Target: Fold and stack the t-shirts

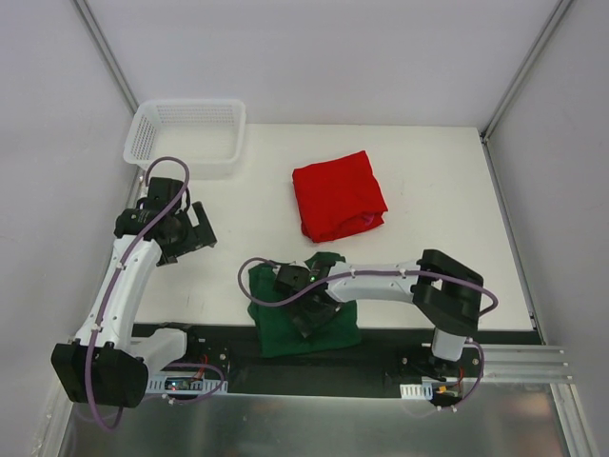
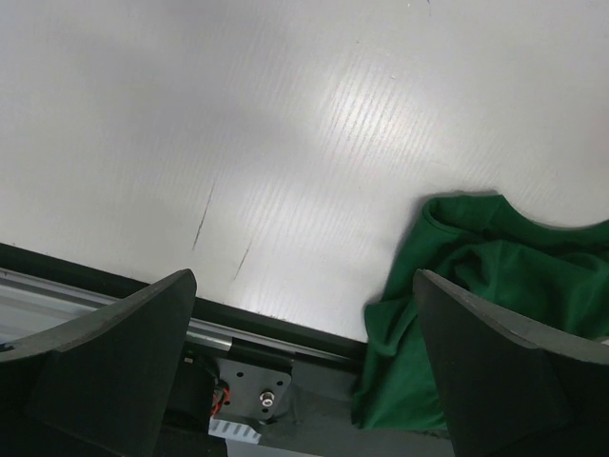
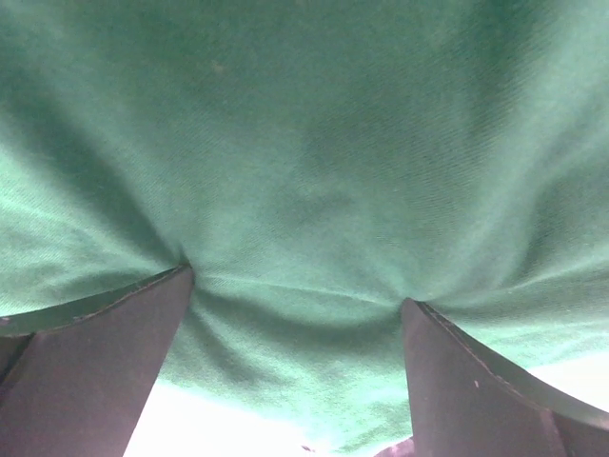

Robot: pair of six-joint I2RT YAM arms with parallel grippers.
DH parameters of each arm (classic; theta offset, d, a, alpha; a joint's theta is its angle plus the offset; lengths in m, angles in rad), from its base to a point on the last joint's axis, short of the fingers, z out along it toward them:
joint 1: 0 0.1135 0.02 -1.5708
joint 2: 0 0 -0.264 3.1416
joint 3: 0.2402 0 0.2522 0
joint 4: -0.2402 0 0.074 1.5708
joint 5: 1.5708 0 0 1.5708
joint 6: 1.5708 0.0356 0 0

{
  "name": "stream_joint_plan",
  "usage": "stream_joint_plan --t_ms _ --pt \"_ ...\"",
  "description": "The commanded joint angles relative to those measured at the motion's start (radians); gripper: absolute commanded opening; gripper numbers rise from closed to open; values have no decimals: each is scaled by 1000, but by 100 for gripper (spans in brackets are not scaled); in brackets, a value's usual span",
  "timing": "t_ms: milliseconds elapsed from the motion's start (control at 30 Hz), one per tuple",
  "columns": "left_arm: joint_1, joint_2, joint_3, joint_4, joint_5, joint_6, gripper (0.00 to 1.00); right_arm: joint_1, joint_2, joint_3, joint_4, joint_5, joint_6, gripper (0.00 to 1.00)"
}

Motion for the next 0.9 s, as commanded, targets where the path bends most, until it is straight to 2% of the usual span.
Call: stream_joint_plan --t_ms 0,367,867 --pt "-25 5 20 15 -21 -11 99 -7 -43 -75 -120 55 64 96" --pt "-58 5 -11 24 -30 -26 99 -189 -83 -141 -62 90 12 96" --pt "-66 -5 -54 30 -38 -26 99 -331 78 66 -57 69 -122 96"
